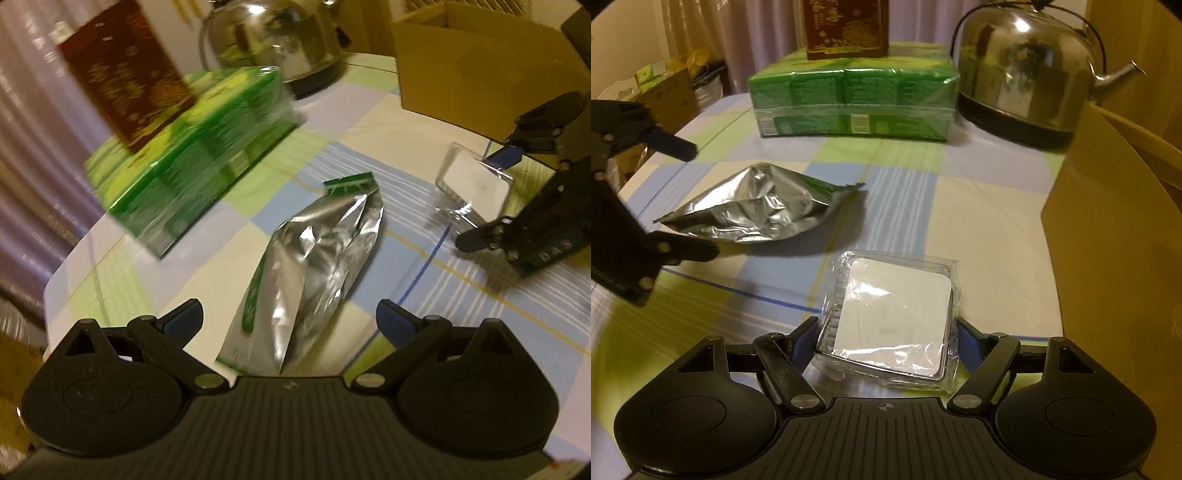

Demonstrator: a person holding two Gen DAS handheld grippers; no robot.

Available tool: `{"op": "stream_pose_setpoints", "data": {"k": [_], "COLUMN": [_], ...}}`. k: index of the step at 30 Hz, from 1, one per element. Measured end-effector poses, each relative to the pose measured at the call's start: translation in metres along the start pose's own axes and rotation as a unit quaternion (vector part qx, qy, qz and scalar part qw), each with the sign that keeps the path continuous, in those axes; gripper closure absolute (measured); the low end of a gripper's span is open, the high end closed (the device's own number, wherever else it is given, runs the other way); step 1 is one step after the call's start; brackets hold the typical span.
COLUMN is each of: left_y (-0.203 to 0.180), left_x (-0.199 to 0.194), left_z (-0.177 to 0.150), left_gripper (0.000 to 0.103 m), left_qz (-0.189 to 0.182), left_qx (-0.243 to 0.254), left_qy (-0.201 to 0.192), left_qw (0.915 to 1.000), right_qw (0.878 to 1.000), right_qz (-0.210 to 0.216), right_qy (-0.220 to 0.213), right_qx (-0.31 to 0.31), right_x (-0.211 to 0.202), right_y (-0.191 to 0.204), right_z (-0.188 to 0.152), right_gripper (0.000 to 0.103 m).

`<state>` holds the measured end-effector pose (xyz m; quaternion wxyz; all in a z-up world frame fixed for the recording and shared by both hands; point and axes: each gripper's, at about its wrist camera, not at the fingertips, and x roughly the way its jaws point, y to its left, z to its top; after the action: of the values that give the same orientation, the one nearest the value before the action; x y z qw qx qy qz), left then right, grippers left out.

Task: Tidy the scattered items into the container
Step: 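Grasp the clear plastic tray with the right tool while the left tool grasps the foil bag, then lift the foil bag with the left tool while the right tool lifts the plastic tray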

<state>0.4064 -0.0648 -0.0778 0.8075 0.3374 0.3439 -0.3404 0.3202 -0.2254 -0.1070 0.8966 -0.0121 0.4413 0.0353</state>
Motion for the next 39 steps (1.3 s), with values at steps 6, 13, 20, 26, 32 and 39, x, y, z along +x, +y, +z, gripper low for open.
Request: {"op": "stream_pose_setpoints", "data": {"k": [6,13,20,26,32,39], "left_y": [-0.008,-0.014,-0.007,-0.011,-0.030,-0.079], "left_x": [0.030,0.056,0.068,0.067,0.044,-0.010], "left_z": [0.019,0.031,0.038,0.040,0.031,-0.004], "left_gripper": [0.005,0.012,0.031,0.045,0.053,0.054], "left_qz": [-0.032,-0.034,-0.047,-0.047,-0.064,-0.085], "left_qx": [0.044,0.079,0.076,0.074,0.049,-0.023], "left_qy": [0.014,0.043,0.066,0.081,0.108,0.144], "left_qw": [0.9984,0.9954,0.9938,0.9929,0.9909,0.9856], "right_qw": [1.000,1.000,0.999,0.999,0.999,0.998], "right_qz": [0.010,0.029,0.043,0.048,0.052,0.060], "right_qy": [-0.001,-0.005,-0.005,0.000,0.001,0.023], "right_qx": [0.009,0.009,0.011,0.009,0.006,0.017], "right_x": [-0.005,-0.010,-0.009,-0.017,-0.040,-0.079], "right_y": [-0.007,-0.007,-0.007,-0.004,0.002,0.006], "right_z": [-0.003,-0.008,-0.014,-0.023,-0.033,-0.068], "right_gripper": [0.030,0.030,0.030,0.030,0.030,0.030]}}
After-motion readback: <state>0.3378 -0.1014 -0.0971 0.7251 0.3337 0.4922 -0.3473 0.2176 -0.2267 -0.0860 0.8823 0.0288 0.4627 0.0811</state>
